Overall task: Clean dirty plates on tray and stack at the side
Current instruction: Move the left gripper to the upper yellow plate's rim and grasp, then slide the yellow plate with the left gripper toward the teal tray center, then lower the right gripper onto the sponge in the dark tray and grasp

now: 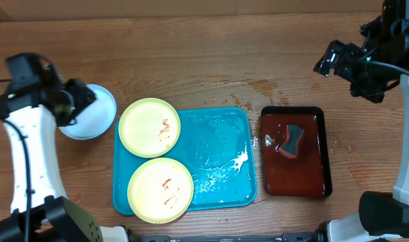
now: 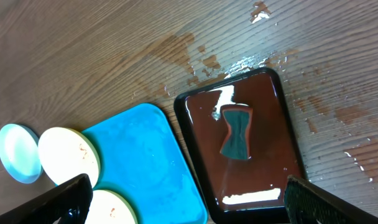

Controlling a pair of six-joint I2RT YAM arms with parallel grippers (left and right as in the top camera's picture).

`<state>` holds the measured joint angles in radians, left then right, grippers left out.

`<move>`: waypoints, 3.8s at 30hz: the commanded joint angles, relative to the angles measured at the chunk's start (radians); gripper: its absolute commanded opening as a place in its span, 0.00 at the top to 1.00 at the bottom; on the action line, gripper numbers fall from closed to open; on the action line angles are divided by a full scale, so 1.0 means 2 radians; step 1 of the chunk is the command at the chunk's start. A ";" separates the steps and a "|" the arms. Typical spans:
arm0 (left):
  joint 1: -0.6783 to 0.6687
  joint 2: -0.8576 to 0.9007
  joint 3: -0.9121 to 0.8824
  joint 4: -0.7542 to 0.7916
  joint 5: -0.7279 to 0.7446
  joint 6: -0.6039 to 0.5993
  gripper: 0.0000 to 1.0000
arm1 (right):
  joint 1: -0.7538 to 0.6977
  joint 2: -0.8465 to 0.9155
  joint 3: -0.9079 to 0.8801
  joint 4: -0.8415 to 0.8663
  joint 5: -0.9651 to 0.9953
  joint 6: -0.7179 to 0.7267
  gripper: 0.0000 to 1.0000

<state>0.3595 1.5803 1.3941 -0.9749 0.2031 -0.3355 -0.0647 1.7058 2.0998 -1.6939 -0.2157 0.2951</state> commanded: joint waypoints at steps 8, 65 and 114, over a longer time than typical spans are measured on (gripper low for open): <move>-0.083 0.012 -0.101 -0.019 -0.059 -0.081 0.33 | 0.001 0.001 -0.002 0.000 0.022 -0.008 0.00; -0.173 0.061 -0.244 0.239 -0.091 -0.092 0.96 | 0.001 0.001 -0.002 0.000 0.019 -0.008 0.00; -0.311 0.066 -0.160 0.149 0.026 0.214 0.59 | 0.002 0.004 -0.153 0.042 0.017 -0.019 0.01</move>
<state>-0.2558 1.6855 1.0595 -0.6811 0.2440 0.0631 -0.0647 1.7145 1.7931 -1.6157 -0.1761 0.2611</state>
